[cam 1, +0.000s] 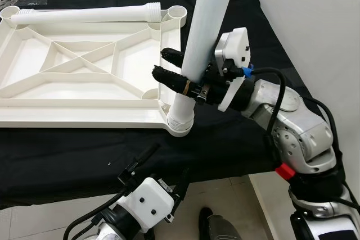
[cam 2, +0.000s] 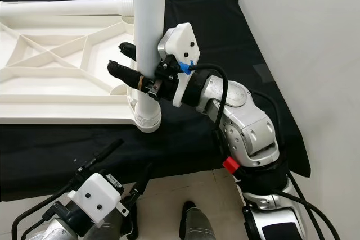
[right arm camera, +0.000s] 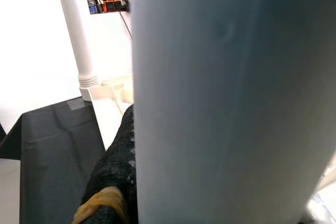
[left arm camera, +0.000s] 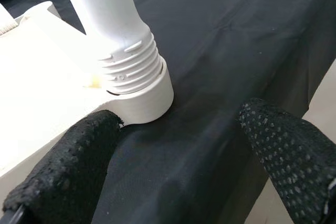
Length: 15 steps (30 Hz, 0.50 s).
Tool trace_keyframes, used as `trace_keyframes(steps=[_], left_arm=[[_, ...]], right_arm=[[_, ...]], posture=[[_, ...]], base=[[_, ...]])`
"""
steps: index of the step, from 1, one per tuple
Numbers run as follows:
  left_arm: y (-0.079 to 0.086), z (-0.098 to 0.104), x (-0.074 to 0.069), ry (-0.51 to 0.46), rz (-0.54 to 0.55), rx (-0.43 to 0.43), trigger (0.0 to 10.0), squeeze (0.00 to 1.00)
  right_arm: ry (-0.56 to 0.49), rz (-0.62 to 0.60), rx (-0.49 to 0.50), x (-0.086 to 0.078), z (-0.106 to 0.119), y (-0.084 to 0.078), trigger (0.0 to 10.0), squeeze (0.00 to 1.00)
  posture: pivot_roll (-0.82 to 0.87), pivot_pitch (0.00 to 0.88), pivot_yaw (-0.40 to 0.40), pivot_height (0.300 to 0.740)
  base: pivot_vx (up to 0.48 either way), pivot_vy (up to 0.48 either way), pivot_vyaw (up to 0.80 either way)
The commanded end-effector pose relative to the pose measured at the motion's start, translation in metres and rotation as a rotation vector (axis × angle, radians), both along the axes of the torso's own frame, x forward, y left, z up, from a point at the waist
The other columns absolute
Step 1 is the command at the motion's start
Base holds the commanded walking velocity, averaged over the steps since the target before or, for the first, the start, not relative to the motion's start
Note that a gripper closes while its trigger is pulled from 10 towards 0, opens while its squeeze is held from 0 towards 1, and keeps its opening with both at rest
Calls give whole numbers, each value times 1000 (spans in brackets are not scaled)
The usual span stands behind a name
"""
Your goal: Building children table
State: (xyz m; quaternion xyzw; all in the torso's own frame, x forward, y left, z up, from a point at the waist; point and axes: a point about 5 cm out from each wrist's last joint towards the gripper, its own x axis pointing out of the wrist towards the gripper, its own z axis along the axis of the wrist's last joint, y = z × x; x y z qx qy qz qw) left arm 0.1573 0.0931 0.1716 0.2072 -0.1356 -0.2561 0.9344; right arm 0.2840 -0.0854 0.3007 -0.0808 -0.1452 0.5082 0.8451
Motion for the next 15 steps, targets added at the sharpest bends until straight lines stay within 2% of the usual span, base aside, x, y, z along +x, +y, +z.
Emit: trace_keyframes(steps=[1, 2, 5, 15], left_arm=[[0, -7, -2, 38, -12, -3, 10000, 0], [0, -7, -1, 38, -13, -3, 10000, 0], [0, -7, -1, 38, -13, -3, 10000, 0], [-1, -8, -1, 37, -12, -3, 10000, 0]], right_arm=[[110, -152, -79, 12, -30, -11, 10000, 0], [71, -144, -82, 6, -29, -8, 10000, 0], [39, -133, -110, 3, -28, -7, 10000, 0], [-15, -107, -227, -2, -32, -3, 10000, 0]], posture=[[16, 341, -12, 740], [15, 340, -10, 740], [14, 339, -11, 740], [12, 338, -14, 740]], base=[[0, 0, 0], [0, 0, 0], [0, 0, 0], [0, 0, 0]])
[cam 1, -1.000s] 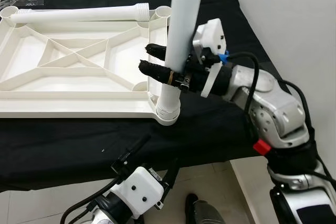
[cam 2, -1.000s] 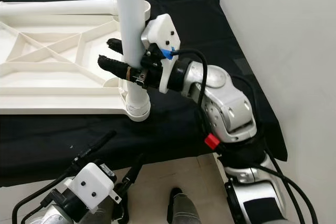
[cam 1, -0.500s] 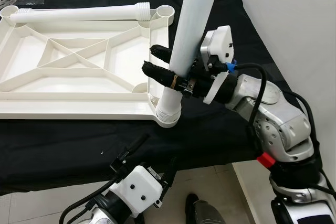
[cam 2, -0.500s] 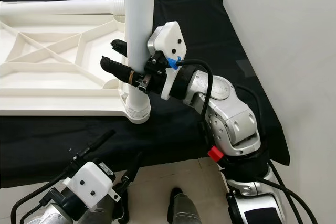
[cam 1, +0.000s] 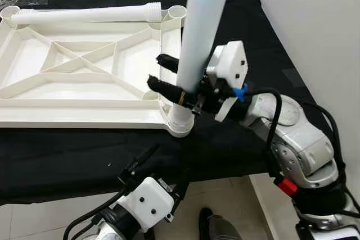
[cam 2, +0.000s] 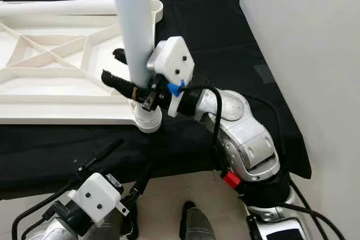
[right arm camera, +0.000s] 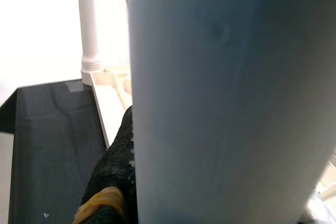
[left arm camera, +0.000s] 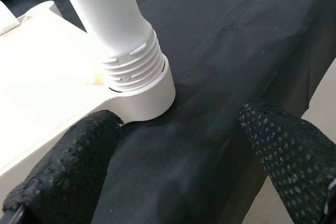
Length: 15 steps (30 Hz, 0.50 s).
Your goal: Building children table
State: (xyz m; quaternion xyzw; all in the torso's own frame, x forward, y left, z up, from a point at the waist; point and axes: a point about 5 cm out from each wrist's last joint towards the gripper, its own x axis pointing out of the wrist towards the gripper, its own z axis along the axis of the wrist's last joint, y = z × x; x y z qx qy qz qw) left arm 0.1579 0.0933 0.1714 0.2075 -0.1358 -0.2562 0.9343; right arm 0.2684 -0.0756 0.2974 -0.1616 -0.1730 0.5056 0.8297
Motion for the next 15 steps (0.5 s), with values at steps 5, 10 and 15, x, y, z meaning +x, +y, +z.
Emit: trace_keyframes(steps=[5, 10, 15], left_arm=[[-1, -7, -1, 37, -12, -5, 10000, 0], [-1, -8, -1, 38, -11, -5, 10000, 0], [-1, -8, 0, 37, -11, -5, 10000, 0]], right_arm=[[137, -171, -138, 18, -33, -13, 10000, 0], [192, -215, -120, 20, -38, -10, 10000, 0], [219, -300, -97, 26, -40, -18, 10000, 0]], posture=[[10, 338, -16, 740], [8, 338, -17, 740], [8, 336, -17, 740]], base=[[0, 0, 0], [0, 0, 0], [0, 0, 0]])
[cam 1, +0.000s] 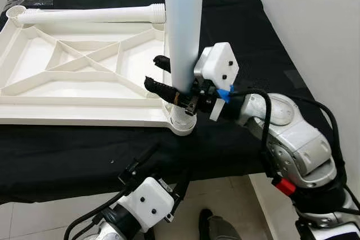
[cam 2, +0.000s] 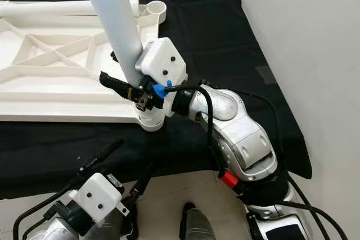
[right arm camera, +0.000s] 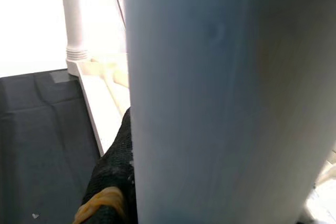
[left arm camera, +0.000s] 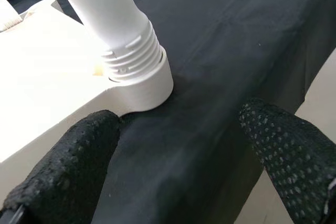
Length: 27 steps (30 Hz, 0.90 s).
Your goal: Building children table
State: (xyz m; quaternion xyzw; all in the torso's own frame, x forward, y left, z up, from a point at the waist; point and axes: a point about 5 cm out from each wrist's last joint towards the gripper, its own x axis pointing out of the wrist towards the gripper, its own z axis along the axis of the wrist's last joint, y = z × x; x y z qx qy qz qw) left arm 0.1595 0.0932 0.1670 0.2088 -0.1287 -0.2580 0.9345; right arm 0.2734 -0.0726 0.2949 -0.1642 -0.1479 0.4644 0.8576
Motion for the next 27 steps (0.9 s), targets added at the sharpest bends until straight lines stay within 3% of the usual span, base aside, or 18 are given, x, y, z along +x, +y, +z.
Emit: trace_keyframes(steps=[1, 8, 18, 27], left_arm=[[-1, -3, -2, 23, -11, -11, 10000, 0], [0, -4, -2, 24, -11, -10, 10000, 0], [0, -4, -1, 24, -13, -9, 10000, 0], [0, -4, -1, 22, -12, -8, 10000, 0]], right_arm=[[190, -207, -77, 22, -38, -22, 10000, 0], [201, -286, 6, 23, -41, -25, 10000, 0], [230, -340, 20, 20, -49, -21, 10000, 0], [277, -496, -1, 26, -54, -27, 10000, 0]], posture=[[7, 336, -17, 740], [7, 337, -13, 740], [8, 336, -11, 740], [4, 334, -14, 740]], base=[[0, 0, 0], [0, 0, 0], [0, 0, 0], [0, 0, 0]])
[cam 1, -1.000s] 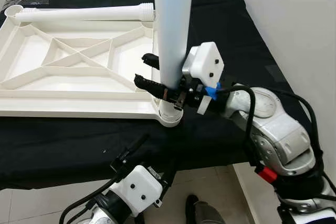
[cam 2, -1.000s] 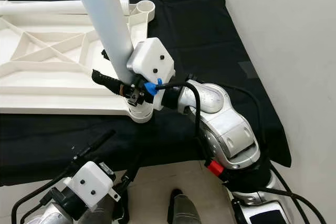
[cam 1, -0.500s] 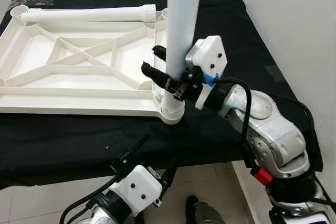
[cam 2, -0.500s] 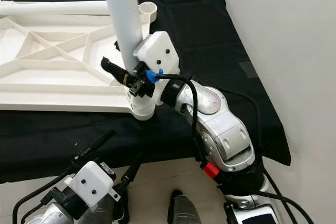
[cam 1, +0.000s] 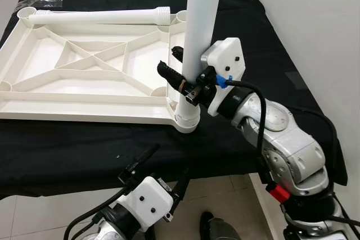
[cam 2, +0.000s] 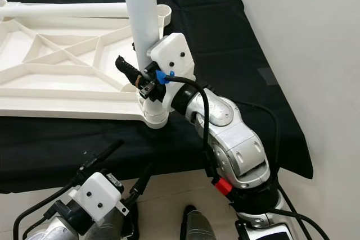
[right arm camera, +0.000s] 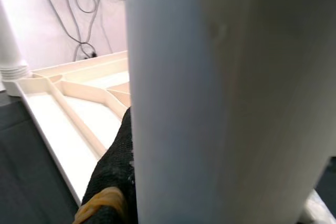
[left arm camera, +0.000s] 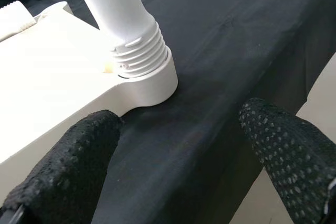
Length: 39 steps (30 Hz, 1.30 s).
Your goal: Building children table
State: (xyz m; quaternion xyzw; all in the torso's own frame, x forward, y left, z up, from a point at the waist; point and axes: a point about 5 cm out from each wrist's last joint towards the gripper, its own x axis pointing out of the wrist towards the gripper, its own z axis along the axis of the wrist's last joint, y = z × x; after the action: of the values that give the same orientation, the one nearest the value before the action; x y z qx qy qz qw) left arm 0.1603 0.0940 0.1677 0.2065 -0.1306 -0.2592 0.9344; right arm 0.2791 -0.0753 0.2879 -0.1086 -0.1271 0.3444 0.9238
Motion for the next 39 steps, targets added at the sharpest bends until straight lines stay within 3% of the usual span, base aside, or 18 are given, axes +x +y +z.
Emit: trace_keyframes(steps=[1, 13, 16, 25, 39], left_arm=[[-1, -5, -2, 24, -8, -4, 10000, 0], [-1, -5, -2, 25, -8, -3, 10000, 0], [-1, -5, -2, 26, -9, -2, 10000, 0], [0, -6, -1, 26, -12, 2, 10000, 0], [1, -6, 1, 24, -12, 6, 10000, 0]], right_arm=[[244, -235, -107, 20, -48, -25, 10000, 0], [257, -306, -85, 21, -49, -29, 10000, 0], [238, -412, -35, 16, -54, -37, 10000, 0], [208, -546, 39, 5, -61, -43, 10000, 0], [170, -695, -16, -2, -62, -48, 10000, 0]], posture=[[4, 334, -14, 740], [7, 334, -14, 740], [9, 332, -13, 740], [11, 326, -6, 740], [12, 326, 0, 740]], base=[[0, 0, 0], [0, 0, 0], [0, 0, 0], [0, 0, 0], [0, 0, 0]])
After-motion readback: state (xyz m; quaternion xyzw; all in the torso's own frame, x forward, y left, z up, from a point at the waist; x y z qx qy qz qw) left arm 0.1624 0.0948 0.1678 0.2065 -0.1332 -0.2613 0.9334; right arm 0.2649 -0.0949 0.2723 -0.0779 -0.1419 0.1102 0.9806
